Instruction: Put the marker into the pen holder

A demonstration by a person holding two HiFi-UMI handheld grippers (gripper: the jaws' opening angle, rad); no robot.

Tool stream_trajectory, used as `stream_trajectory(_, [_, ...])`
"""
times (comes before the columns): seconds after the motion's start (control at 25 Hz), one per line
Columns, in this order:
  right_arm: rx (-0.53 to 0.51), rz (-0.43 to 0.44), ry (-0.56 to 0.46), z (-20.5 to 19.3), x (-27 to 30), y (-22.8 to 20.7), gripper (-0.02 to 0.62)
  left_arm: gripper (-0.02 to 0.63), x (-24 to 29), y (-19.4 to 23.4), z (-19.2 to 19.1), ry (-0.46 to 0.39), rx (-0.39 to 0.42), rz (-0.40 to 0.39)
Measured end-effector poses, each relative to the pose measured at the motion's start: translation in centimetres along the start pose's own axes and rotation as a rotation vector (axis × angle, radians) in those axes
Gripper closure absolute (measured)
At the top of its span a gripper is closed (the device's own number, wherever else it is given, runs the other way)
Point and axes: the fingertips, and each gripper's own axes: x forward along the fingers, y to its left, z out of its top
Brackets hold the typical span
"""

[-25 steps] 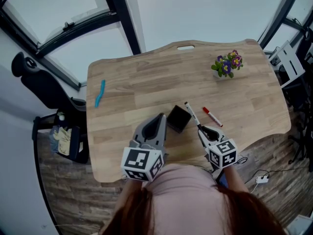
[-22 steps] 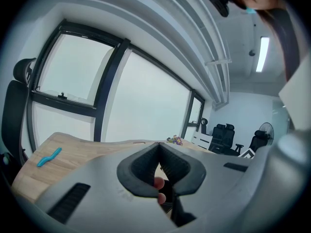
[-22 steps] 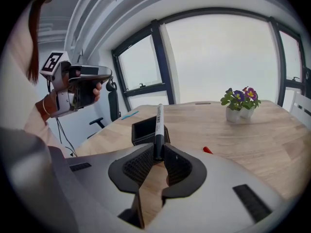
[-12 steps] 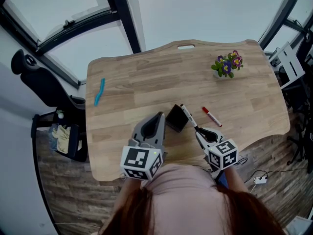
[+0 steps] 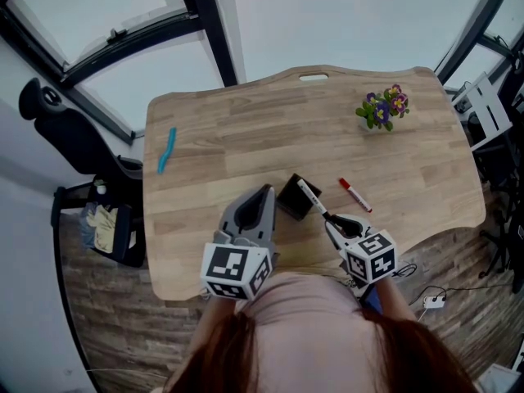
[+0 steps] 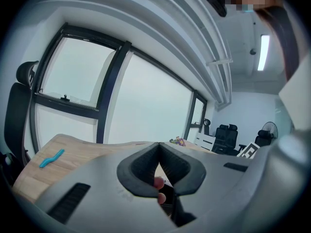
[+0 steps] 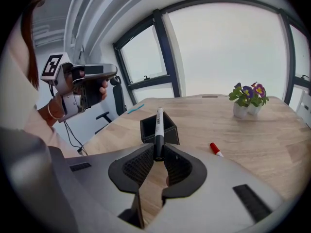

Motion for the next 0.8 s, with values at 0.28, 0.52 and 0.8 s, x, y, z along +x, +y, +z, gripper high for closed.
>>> stream_trajectory(0.28, [-0.018, -0.005, 0.013, 0.07, 0.09, 0.06, 0.535, 0.604, -0.10, 0.36, 0.06, -0.008, -0.001, 0.014])
stream_trajectory(0.52, [-0.039, -0.009, 0.016, 0.41, 0.00, 0.22, 0.535, 0.604, -0.05, 0.53, 0.05, -0.007, -0.003, 0.017])
stream_trajectory(0.8, [-0.054, -0.005, 0.020, 0.83, 0.02, 0.62, 0.535, 0.604, -0.03, 0.74, -0.07, -0.005, -0.007, 0.016])
